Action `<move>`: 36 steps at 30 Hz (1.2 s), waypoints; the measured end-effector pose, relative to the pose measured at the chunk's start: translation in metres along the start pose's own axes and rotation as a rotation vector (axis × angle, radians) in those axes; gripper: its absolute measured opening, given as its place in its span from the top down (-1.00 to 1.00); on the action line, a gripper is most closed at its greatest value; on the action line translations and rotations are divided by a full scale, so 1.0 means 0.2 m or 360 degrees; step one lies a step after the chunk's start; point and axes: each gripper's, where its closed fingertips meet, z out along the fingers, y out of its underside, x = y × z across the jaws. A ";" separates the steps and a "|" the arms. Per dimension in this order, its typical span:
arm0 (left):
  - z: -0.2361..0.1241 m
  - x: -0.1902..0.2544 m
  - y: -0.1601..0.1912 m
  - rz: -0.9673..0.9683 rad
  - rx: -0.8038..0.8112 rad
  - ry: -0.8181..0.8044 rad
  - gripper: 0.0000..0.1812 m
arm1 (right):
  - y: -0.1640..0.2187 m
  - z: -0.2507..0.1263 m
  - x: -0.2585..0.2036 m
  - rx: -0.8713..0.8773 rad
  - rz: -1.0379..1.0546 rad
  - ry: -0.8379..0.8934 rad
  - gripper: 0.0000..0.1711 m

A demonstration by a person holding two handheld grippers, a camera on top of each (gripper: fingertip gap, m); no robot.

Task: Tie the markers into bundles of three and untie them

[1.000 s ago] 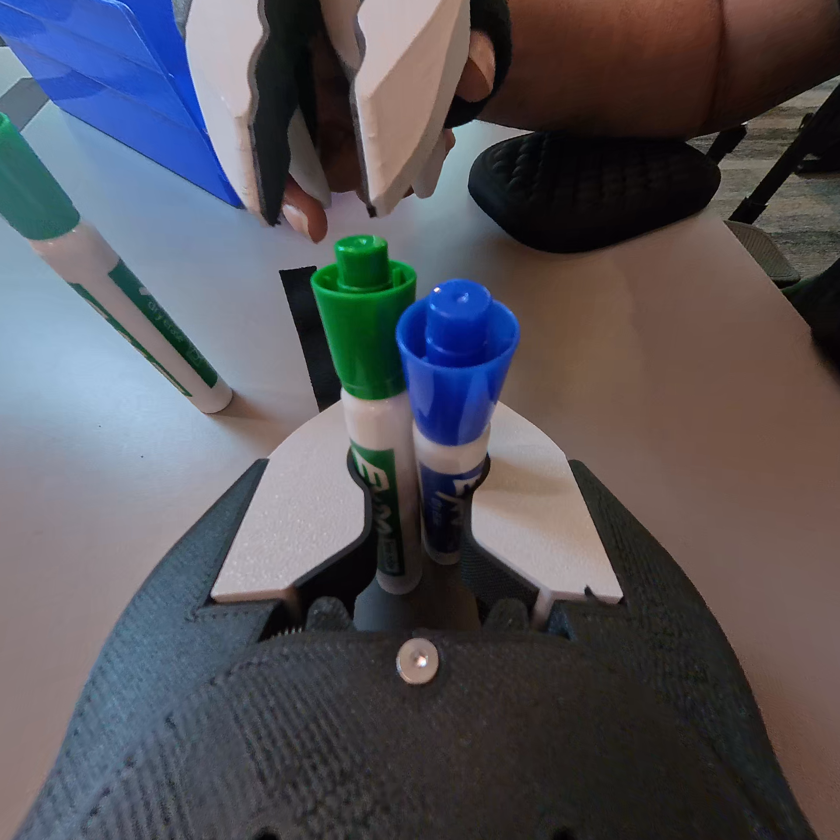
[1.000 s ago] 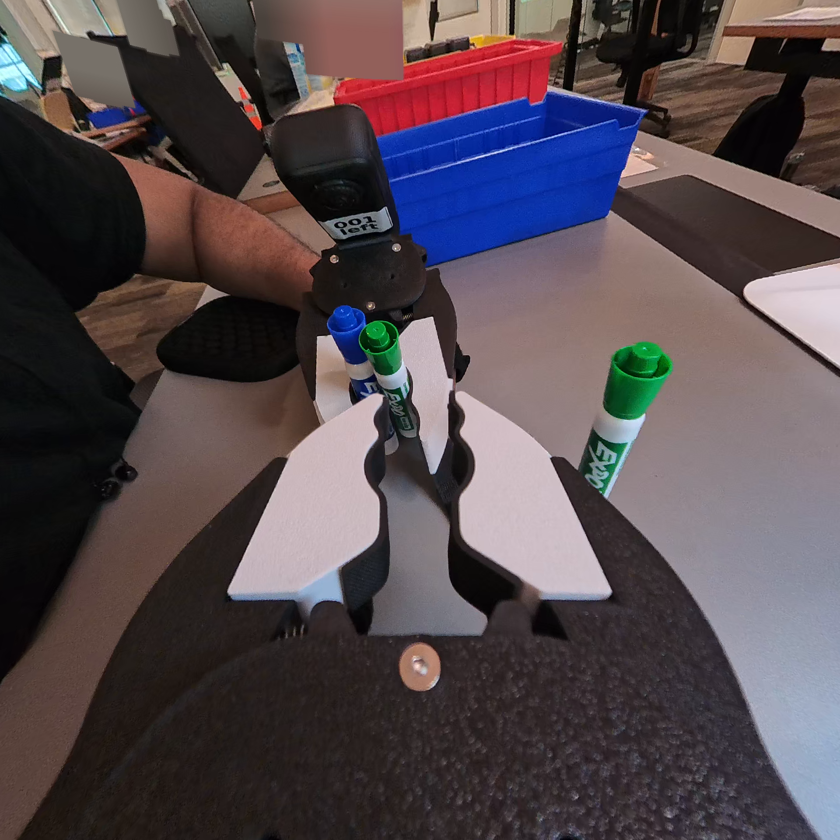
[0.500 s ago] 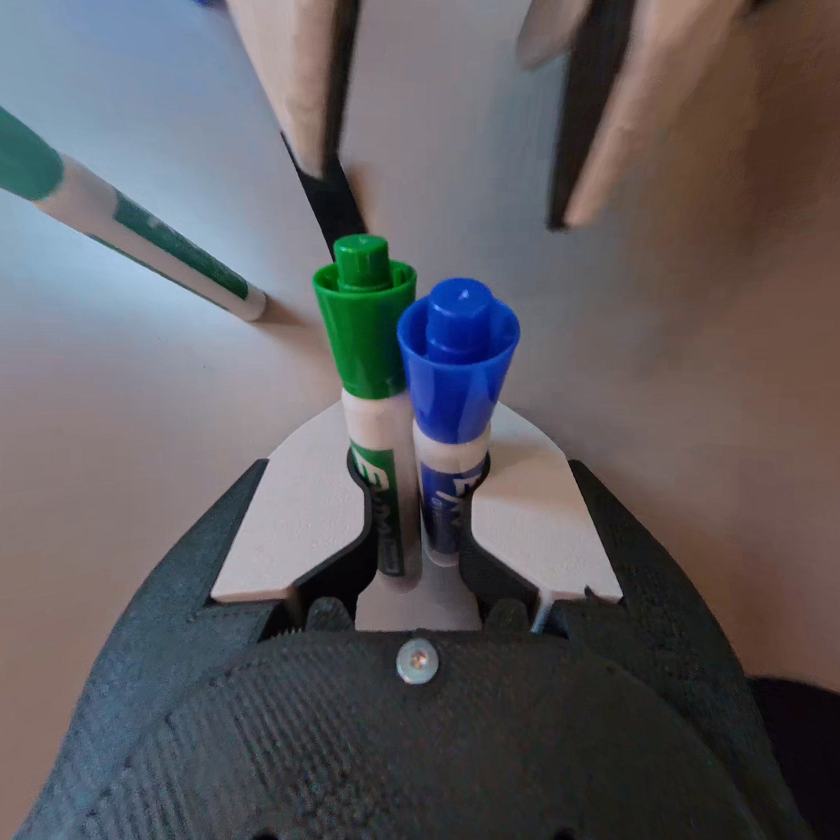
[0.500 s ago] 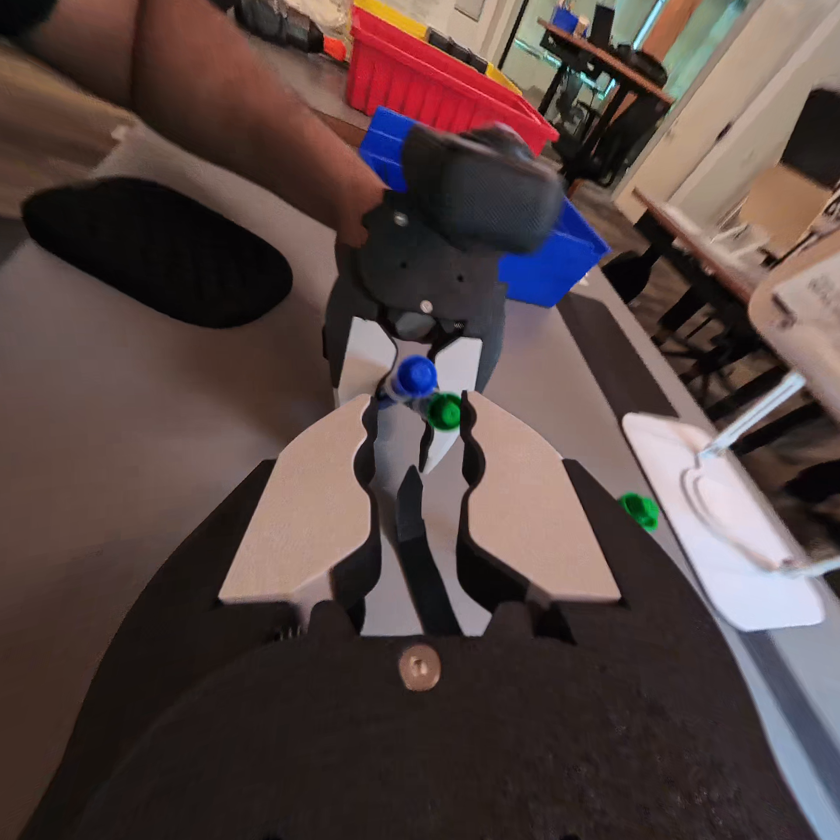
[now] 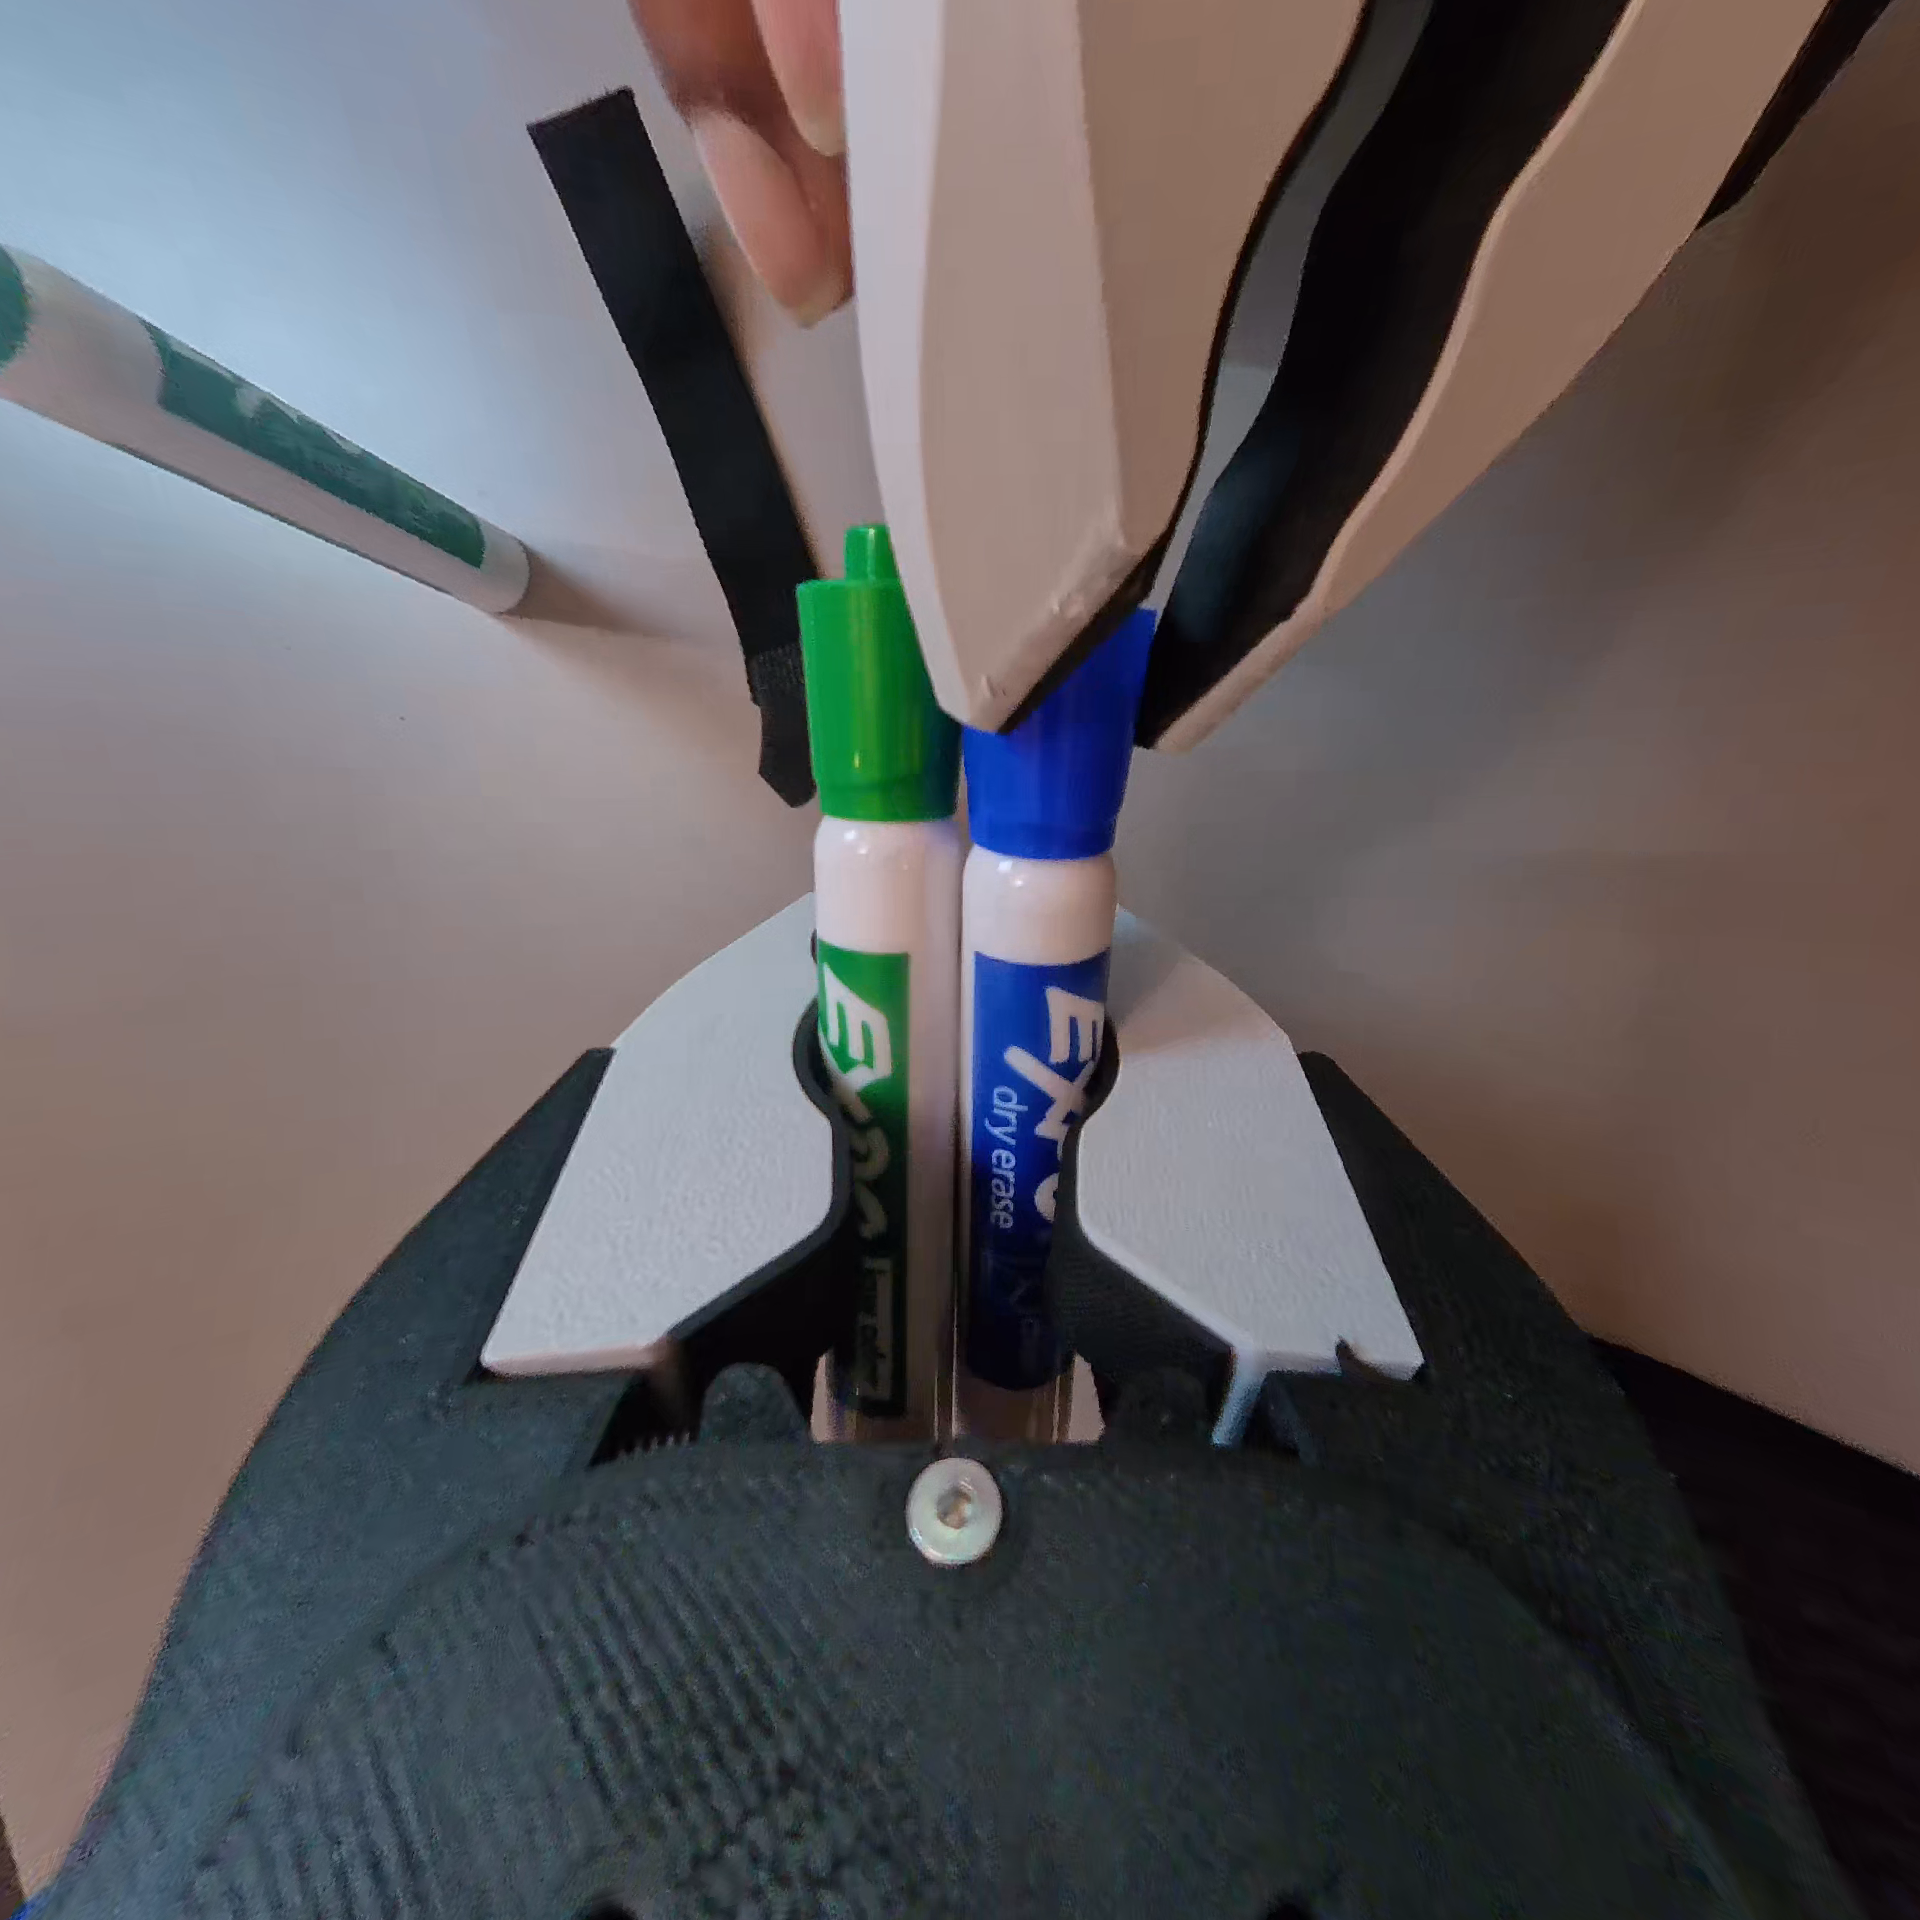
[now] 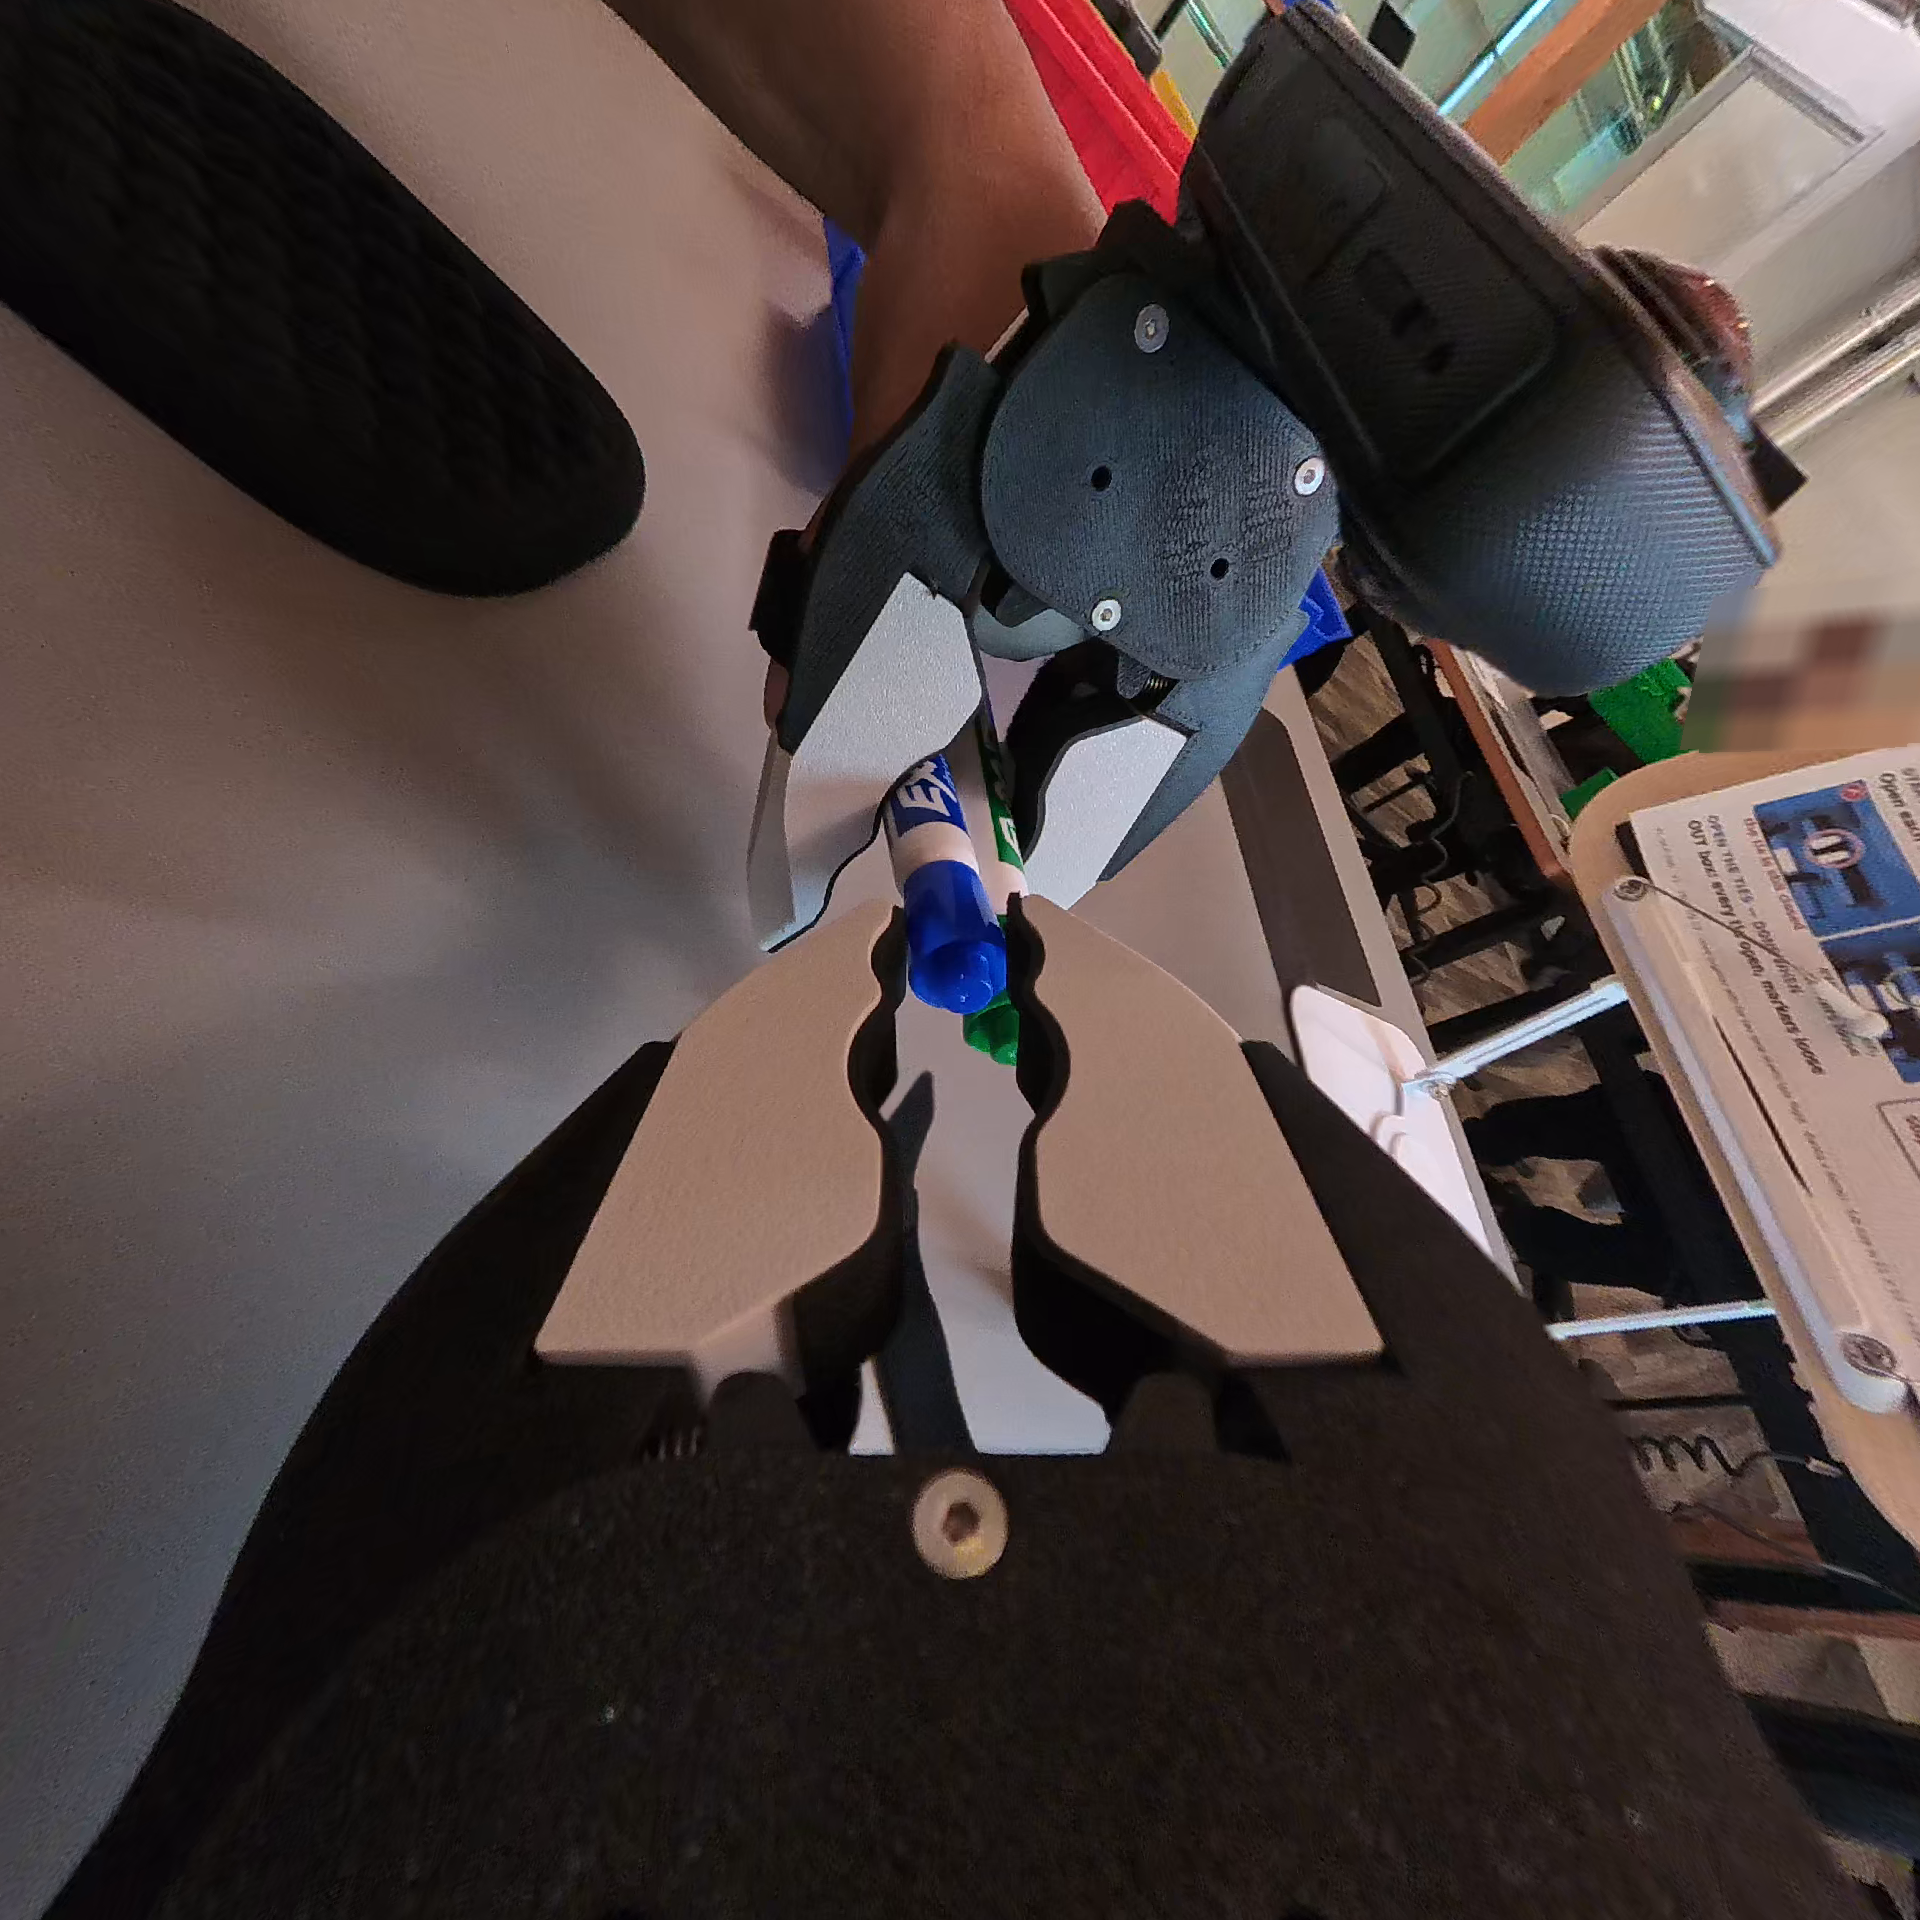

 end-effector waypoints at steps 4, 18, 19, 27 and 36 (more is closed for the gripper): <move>-0.03 0.03 0.01 -0.0036 0.0013 0.0011 0.55 | -0.03 0.01 -0.01 0.0044 0.0042 -0.0014 0.79; -0.04 0.07 0.05 -0.0153 -0.0007 0.0096 0.55 | -0.01 0.05 -0.02 -0.0010 -0.0365 0.0195 0.77; -0.05 0.07 0.06 -0.0156 -0.0005 0.0095 0.55 | -0.01 0.05 -0.03 -0.0011 -0.0370 0.0192 0.77; -0.06 0.05 0.07 -0.0165 -0.0018 0.0025 0.55 | -0.03 0.04 -0.01 0.0128 0.0314 -0.0077 0.55; -0.08 -0.02 0.07 -0.0110 -0.0076 -0.0174 0.55 | 0.02 0.11 0.00 0.0258 0.1770 -0.0588 0.32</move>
